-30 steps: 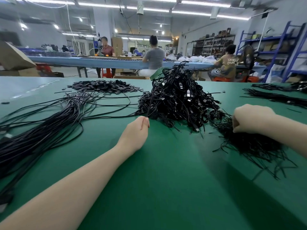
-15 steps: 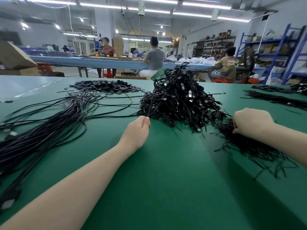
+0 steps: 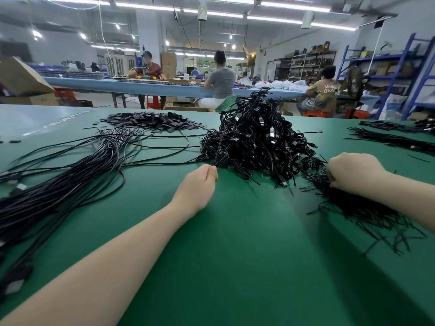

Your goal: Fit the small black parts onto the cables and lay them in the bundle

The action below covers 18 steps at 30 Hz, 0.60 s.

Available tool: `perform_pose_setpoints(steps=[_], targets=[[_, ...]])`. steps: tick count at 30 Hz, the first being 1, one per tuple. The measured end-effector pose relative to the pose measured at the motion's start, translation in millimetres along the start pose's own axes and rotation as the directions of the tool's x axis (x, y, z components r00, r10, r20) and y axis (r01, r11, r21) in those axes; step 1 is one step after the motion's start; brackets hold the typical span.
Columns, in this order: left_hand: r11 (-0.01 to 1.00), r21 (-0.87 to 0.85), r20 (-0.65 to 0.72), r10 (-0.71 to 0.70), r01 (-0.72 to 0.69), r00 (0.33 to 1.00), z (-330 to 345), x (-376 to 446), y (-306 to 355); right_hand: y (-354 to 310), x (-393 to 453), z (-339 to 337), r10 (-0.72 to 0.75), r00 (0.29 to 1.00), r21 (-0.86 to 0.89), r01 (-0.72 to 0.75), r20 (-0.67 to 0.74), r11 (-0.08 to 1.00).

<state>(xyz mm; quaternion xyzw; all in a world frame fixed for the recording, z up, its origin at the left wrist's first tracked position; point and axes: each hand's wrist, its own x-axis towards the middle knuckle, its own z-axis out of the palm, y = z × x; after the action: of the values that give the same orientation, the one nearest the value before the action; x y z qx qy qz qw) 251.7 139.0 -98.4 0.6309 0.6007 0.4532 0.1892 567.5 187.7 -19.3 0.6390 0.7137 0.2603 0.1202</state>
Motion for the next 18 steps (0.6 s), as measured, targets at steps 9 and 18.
perform_pose_setpoints(steps=[9,18], targets=[[1.0,-0.005,0.015,-0.002,0.002,1.0,0.0,-0.5,0.5,3.4,5.8,-14.9,0.076,0.994,0.571,-0.015,-0.082,0.821],[0.996,-0.071,0.046,0.051,-0.048,0.998,1.8,0.2,0.5,-106.8,-16.5,-76.2,-0.027,0.903,0.882,0.426,-0.429,0.201]])
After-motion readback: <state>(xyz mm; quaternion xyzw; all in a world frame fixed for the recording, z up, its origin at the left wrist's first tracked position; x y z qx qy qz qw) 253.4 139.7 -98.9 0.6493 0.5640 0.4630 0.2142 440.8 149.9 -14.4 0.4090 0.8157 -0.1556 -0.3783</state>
